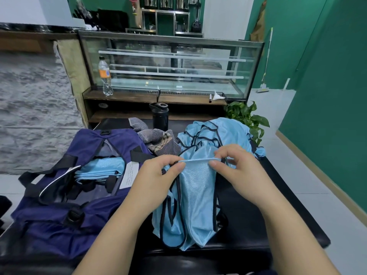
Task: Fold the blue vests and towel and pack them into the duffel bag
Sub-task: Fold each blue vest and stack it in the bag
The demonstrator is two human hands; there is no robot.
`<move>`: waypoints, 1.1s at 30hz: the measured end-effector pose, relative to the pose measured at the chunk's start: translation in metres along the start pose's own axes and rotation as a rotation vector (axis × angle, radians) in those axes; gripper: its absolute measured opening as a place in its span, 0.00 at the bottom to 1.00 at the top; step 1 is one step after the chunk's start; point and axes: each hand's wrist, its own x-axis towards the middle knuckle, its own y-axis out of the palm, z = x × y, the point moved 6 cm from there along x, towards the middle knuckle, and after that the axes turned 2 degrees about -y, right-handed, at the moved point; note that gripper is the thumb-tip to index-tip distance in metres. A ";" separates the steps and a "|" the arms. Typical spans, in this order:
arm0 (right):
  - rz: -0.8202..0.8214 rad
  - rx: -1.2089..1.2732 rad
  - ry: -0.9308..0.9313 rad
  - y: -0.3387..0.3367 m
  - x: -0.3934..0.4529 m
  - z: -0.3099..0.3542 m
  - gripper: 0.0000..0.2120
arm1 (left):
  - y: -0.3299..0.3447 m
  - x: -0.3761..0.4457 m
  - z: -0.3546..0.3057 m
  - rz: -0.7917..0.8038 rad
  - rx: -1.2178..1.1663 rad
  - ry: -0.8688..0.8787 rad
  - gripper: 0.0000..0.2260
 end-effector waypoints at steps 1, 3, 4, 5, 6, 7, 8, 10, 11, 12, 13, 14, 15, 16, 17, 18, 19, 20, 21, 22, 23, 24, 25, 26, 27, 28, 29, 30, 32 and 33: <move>0.011 0.122 0.055 0.003 0.001 -0.006 0.06 | 0.002 0.000 0.004 0.015 -0.045 -0.039 0.05; -0.009 0.289 0.130 0.009 0.001 -0.016 0.08 | 0.004 0.001 0.010 0.045 -0.095 -0.085 0.07; -0.037 0.324 0.153 0.010 0.001 -0.019 0.09 | 0.005 0.001 0.011 0.059 -0.100 -0.097 0.08; -0.067 0.354 0.167 0.011 0.001 -0.023 0.11 | 0.004 0.002 0.012 0.066 -0.088 -0.102 0.08; -0.094 0.373 0.183 0.011 0.001 -0.025 0.12 | 0.002 0.003 0.012 0.064 -0.058 -0.096 0.09; -0.120 0.386 0.199 0.010 0.000 -0.026 0.12 | 0.000 0.003 0.011 0.060 -0.014 -0.075 0.10; -0.147 0.394 0.211 0.008 0.000 -0.028 0.11 | -0.002 0.003 0.010 0.066 0.049 -0.046 0.10; -0.185 0.389 0.229 0.003 0.000 -0.030 0.10 | -0.003 0.003 0.006 0.080 0.192 0.019 0.11; -0.200 0.377 0.238 0.002 0.000 -0.032 0.10 | -0.004 0.002 0.005 0.079 0.235 0.038 0.11; -0.210 0.366 0.243 0.000 0.000 -0.033 0.11 | -0.006 0.003 0.004 0.072 0.253 0.039 0.11; -0.219 0.363 0.248 0.000 0.000 -0.033 0.11 | -0.007 0.003 0.003 0.058 0.253 0.032 0.12; -0.228 0.361 0.248 -0.002 0.000 -0.031 0.11 | -0.009 0.004 0.003 0.034 0.243 0.020 0.11; -0.239 0.356 0.245 -0.003 0.000 -0.030 0.12 | -0.011 0.006 0.004 -0.002 0.213 0.006 0.10; -0.244 0.347 0.242 -0.004 -0.001 -0.028 0.12 | -0.013 0.008 0.006 -0.043 0.163 -0.015 0.09; -0.246 0.332 0.239 -0.006 -0.001 -0.027 0.12 | -0.015 0.009 0.008 -0.080 0.086 -0.045 0.09; -0.248 0.319 0.233 -0.008 -0.001 -0.026 0.12 | -0.017 0.009 0.011 -0.113 -0.010 -0.083 0.09; -0.254 0.307 0.226 -0.009 -0.002 -0.024 0.12 | -0.018 0.010 0.014 -0.138 -0.114 -0.130 0.09; -0.265 0.299 0.218 -0.011 -0.002 -0.022 0.12 | -0.018 0.010 0.017 -0.151 -0.215 -0.185 0.09; -0.282 0.294 0.211 -0.014 -0.003 -0.021 0.12 | -0.017 0.009 0.017 -0.146 -0.318 -0.242 0.08; -0.300 0.288 0.203 -0.016 -0.003 -0.019 0.13 | -0.013 0.008 0.015 -0.123 -0.422 -0.293 0.07; -0.315 0.274 0.190 -0.017 -0.004 -0.016 0.13 | -0.008 0.006 0.012 -0.085 -0.527 -0.331 0.06; -0.325 0.258 0.171 -0.018 -0.004 -0.013 0.13 | -0.001 0.005 0.007 -0.039 -0.618 -0.352 0.06; -0.333 0.244 0.148 -0.017 -0.004 -0.009 0.12 | 0.006 0.002 0.001 0.005 -0.697 -0.362 0.06; -0.336 0.238 0.124 -0.015 -0.004 -0.005 0.12 | 0.012 0.000 -0.003 0.038 -0.757 -0.370 0.07; -0.331 0.234 0.102 -0.011 -0.004 -0.001 0.11 | 0.018 -0.003 -0.006 0.063 -0.802 -0.379 0.08; -0.313 0.224 0.082 -0.006 -0.005 0.002 0.10 | 0.024 -0.005 -0.007 0.087 -0.824 -0.387 0.09; -0.284 0.211 0.065 -0.001 -0.006 0.005 0.09 | 0.029 -0.007 -0.008 0.116 -0.830 -0.387 0.11; -0.251 0.201 0.052 0.005 -0.006 0.007 0.08 | 0.034 -0.008 -0.010 0.148 -0.822 -0.375 0.12; -0.197 0.197 0.042 0.013 -0.008 0.008 0.06 | 0.039 -0.011 -0.013 0.196 -0.777 -0.324 0.16; -0.168 0.205 0.046 0.015 -0.009 0.008 0.06 | 0.040 -0.011 -0.013 0.197 -0.727 -0.284 0.17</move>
